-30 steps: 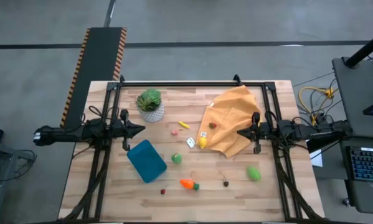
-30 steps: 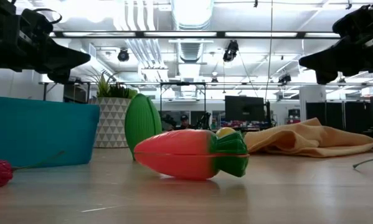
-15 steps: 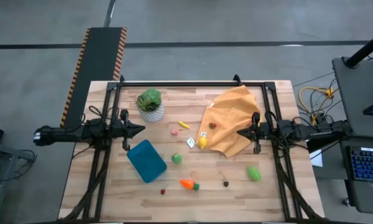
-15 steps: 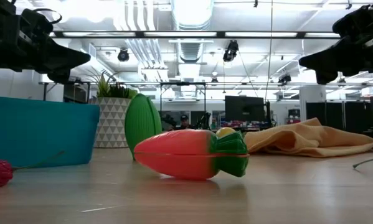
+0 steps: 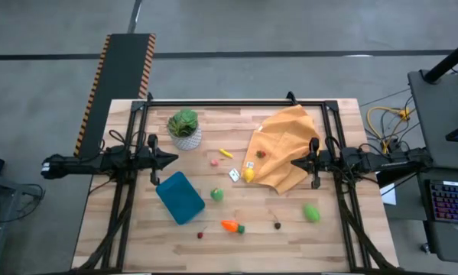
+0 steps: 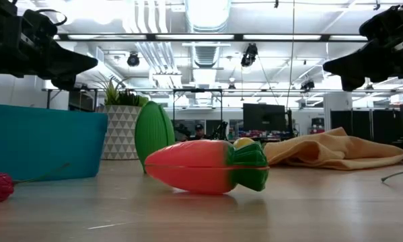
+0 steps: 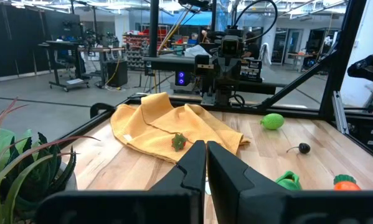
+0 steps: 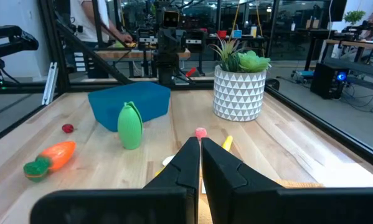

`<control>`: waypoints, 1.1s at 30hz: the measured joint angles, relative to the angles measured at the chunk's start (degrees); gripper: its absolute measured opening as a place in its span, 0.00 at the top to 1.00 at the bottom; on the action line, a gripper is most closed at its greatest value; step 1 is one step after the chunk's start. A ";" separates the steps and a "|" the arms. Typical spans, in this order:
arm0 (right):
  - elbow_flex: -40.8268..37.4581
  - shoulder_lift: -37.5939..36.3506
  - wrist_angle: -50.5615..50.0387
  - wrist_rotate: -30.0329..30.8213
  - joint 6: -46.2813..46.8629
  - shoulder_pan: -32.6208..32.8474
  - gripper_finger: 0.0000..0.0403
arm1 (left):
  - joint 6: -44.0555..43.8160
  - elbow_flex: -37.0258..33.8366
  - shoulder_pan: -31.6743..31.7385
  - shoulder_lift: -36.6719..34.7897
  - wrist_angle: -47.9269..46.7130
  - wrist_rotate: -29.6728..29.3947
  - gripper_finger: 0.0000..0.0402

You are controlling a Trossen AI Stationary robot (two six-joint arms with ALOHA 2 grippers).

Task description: Pick and placing Produce into tupperware

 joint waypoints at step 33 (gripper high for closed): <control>0.01 0.01 0.01 0.00 -6.03 0.00 0.98 | 0.00 0.00 0.02 -0.01 0.00 0.00 1.00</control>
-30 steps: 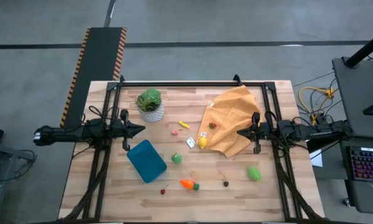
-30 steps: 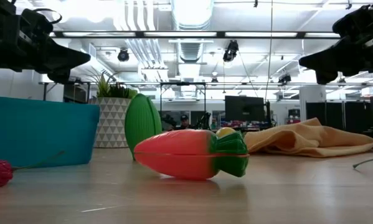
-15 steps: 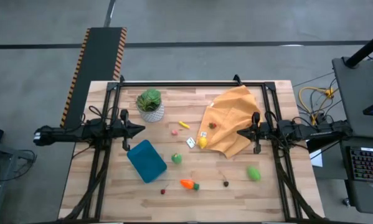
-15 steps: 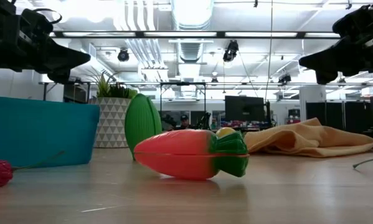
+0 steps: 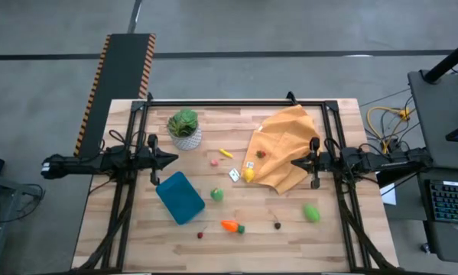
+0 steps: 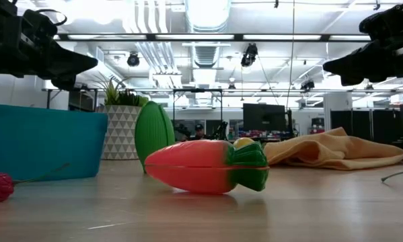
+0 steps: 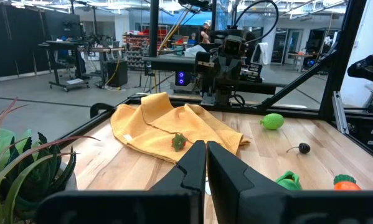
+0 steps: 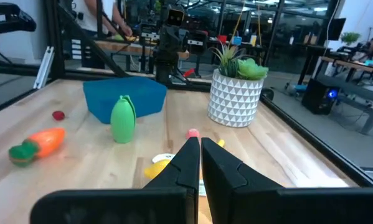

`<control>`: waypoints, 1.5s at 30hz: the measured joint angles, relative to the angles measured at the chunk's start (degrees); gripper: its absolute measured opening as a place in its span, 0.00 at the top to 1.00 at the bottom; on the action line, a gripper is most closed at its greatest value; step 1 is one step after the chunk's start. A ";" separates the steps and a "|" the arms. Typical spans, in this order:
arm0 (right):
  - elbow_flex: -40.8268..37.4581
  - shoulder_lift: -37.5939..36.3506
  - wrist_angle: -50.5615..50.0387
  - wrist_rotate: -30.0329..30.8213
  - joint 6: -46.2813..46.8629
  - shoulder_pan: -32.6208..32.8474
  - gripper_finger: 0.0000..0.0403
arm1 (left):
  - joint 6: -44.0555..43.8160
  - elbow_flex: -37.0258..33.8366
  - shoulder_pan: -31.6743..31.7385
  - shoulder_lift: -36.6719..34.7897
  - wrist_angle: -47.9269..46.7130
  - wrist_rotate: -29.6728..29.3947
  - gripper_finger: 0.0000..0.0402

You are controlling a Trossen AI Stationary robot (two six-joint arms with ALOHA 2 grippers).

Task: Pick and placing Produce into tupperware
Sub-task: Put the green melon into the blue bin

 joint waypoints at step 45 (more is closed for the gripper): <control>0.00 -0.02 0.96 -0.02 13.44 0.00 0.98 | -0.24 0.02 0.00 0.01 0.00 0.00 1.00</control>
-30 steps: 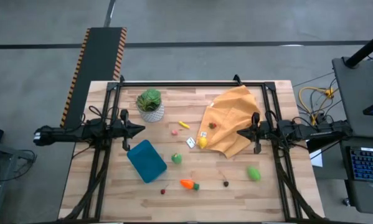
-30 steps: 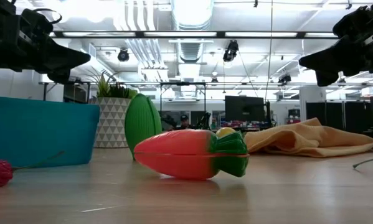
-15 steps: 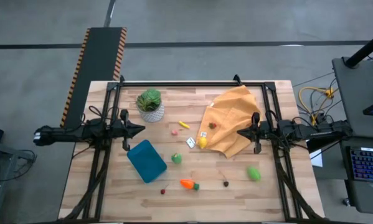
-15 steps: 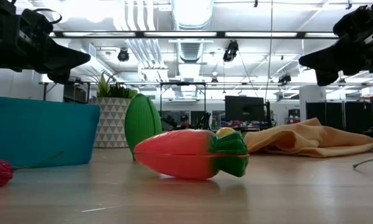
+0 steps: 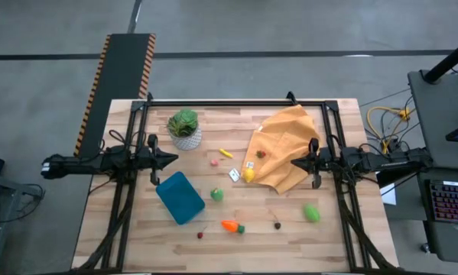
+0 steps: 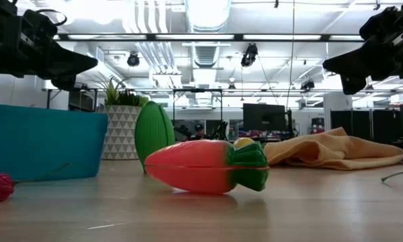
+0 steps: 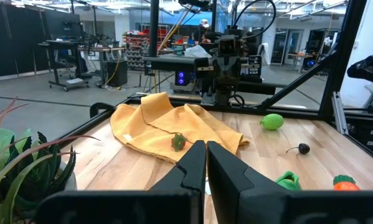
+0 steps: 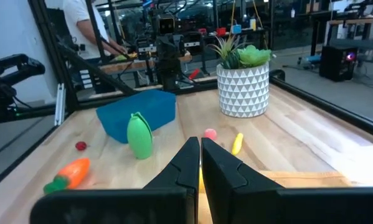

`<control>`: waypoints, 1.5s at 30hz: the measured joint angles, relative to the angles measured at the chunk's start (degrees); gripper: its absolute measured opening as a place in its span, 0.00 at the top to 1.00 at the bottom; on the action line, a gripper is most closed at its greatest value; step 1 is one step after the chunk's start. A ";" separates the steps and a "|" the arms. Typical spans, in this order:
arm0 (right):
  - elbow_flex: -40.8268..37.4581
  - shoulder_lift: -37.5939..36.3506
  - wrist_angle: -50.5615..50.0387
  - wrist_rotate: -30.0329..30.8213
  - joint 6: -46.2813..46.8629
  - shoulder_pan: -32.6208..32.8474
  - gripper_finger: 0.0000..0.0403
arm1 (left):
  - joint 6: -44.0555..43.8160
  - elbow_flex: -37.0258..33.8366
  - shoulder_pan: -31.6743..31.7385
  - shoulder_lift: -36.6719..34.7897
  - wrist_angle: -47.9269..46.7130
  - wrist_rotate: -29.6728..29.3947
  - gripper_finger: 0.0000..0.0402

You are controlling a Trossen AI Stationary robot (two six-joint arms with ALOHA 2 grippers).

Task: Pick and placing Produce into tupperware
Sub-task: Put the green melon into the blue bin

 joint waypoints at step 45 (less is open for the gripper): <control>53.00 34.78 -46.29 -9.01 1.89 0.28 0.42 | 0.00 0.00 0.00 -0.02 0.11 -0.04 1.00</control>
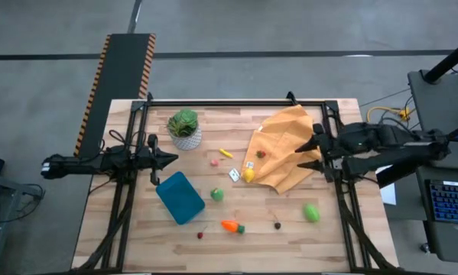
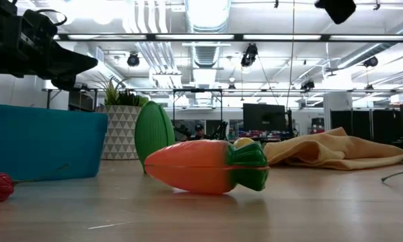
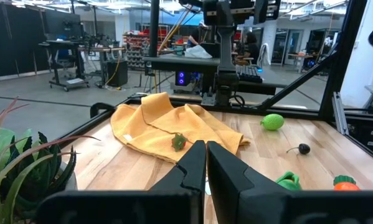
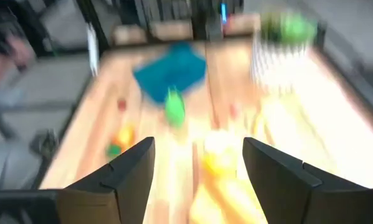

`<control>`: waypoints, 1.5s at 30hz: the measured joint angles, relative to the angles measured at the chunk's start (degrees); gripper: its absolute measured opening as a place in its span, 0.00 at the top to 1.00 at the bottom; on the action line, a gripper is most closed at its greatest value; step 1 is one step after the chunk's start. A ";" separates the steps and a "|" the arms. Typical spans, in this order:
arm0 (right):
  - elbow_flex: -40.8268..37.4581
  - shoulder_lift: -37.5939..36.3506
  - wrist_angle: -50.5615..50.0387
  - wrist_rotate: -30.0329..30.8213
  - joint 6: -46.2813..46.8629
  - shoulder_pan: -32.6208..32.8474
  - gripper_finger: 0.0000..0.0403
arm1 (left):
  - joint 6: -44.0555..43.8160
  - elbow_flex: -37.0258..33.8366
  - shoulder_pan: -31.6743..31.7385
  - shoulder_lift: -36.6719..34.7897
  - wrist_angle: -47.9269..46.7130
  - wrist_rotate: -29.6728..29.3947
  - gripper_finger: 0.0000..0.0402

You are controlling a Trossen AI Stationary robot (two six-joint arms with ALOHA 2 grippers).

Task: Pick and placing Produce into tupperware
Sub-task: Put the green melon into the blue bin

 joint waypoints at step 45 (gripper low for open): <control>3.04 31.48 -35.33 6.51 76.22 42.22 0.41 | 0.38 0.00 -0.01 0.00 -0.07 0.00 1.00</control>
